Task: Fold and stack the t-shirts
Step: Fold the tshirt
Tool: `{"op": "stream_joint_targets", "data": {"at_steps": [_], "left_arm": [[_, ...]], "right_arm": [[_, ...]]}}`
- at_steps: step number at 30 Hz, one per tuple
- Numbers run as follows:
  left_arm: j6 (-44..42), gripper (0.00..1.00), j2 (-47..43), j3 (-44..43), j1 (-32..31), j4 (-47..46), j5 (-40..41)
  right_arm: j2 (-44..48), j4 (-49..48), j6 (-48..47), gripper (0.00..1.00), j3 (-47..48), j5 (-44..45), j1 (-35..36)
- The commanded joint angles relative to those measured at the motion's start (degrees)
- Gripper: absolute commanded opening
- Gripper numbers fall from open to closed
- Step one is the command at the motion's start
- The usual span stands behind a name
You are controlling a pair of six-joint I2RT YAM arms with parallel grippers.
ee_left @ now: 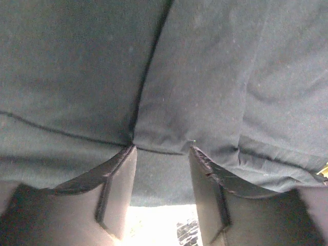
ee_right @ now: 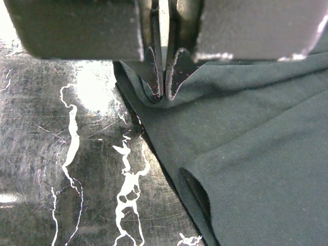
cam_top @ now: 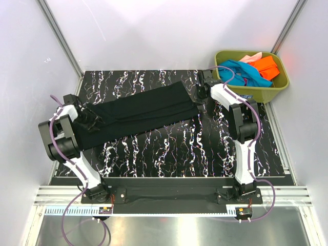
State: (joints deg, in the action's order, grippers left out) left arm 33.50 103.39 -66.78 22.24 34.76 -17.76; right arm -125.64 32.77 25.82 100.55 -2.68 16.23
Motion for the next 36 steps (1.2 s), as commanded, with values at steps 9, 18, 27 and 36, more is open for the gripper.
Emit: {"op": "stream_joint_targets", "data": {"at_steps": [9,18,27,36], "left_arm": [[0.8,0.31,3.9,-5.3,0.3,-3.0,1.8],[-0.8,0.0,-1.7,-5.9,0.2,-2.0,5.6],[-1.4,0.0,-18.4,-4.5,0.2,2.0,12.0],[-0.9,0.0,-16.4,-5.4,0.1,3.0,7.6]], "right_arm": [[0.0,-1.1,1.2,0.05,2.4,-1.5,-0.1],[0.4,-0.6,1.0,0.04,3.5,-0.6,1.2],[0.8,0.4,-1.1,0.05,5.1,1.6,1.3],[-0.7,-0.3,-3.2,0.05,6.7,1.4,1.1]]}}
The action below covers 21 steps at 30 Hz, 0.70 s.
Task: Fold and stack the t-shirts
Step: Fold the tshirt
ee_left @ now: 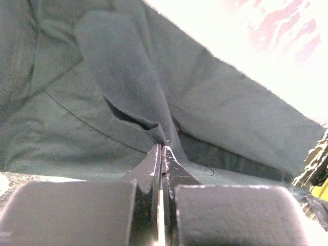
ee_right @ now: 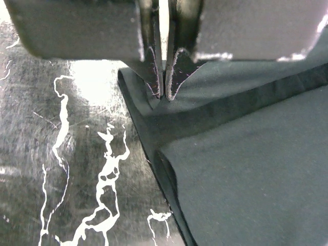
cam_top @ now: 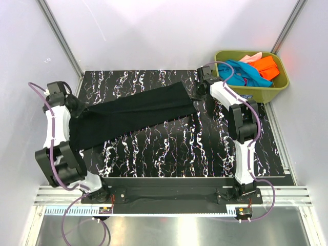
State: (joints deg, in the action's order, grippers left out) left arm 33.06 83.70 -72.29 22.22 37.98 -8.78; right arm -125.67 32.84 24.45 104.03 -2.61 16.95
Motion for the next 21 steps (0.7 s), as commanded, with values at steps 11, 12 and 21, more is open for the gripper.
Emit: {"op": "stream_joint_targets", "data": {"at_steps": [11,12,21], "left_arm": [[-0.1,0.0,10.4,-2.0,-1.7,-2.3,-0.5],[0.0,0.0,11.5,-2.7,-1.7,-2.0,-0.5],[-0.5,0.01,17.4,-8.3,-2.2,-0.6,0.0]], "right_arm": [[-5.8,-1.6,-2.1,0.05,8.1,-1.5,0.5],[-6.7,-1.8,-2.1,0.05,9.1,-1.8,0.5],[-13.9,0.9,-1.5,0.1,19.2,-2.3,0.2]]}}
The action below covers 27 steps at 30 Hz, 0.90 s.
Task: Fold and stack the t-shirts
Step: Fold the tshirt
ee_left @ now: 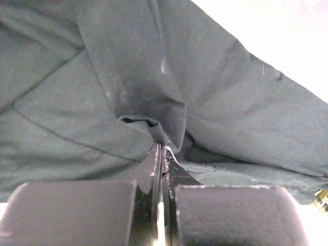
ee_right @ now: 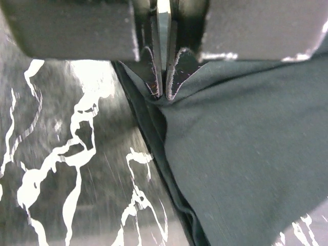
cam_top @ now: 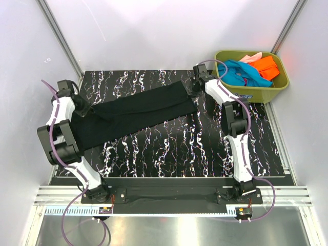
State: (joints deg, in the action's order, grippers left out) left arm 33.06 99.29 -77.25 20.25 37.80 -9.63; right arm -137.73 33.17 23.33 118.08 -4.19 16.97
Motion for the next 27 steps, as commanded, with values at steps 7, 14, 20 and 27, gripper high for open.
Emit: {"op": "stream_joint_targets", "data": {"at_steps": [7,14,20,27], "left_arm": [[-2.3,0.36,4.8,-9.1,-0.9,2.9,2.7],[-3.7,0.44,-5.3,-3.7,-5.7,4.8,7.9],[-3.2,0.41,-12.4,7.2,-9.1,3.2,7.7],[-3.6,0.27,-15.7,14.6,-9.3,1.1,7.2]], "right_arm": [[-4.8,6.3,-1.7,0.39,12.9,-1.0,-0.5],[3.1,11.1,-3.9,0.57,9.5,2.1,-0.1],[7.3,11.1,-7.4,0.61,3.7,-0.2,1.0],[9.0,5.3,-6.4,0.47,-5.9,-4.2,3.2]]}}
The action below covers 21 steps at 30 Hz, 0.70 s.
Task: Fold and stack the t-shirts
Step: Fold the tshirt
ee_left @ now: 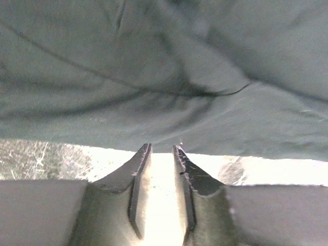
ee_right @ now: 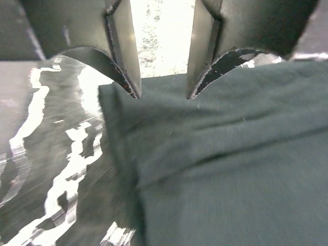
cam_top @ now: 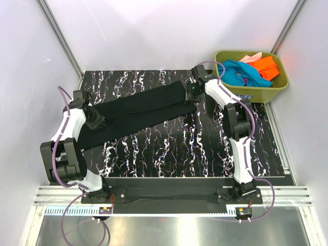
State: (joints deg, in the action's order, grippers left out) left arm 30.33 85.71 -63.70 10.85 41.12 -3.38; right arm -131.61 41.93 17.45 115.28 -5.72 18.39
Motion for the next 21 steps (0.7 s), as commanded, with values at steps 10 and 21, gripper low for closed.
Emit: {"op": "stream_joint_targets", "data": {"at_steps": [10,21], "left_arm": [[-1.4,0.21,3.8,2.4,0.1,-1.0,2.4],[-2.6,0.21,-1.8,-1.2,0.3,4.6,8.2]], "right_arm": [[-3.4,-1.8,-4.8,0.48,-0.9,1.6,1.8],[8.5,0.4,2.4,0.51,-26.1,11.2,-1.1]]}}
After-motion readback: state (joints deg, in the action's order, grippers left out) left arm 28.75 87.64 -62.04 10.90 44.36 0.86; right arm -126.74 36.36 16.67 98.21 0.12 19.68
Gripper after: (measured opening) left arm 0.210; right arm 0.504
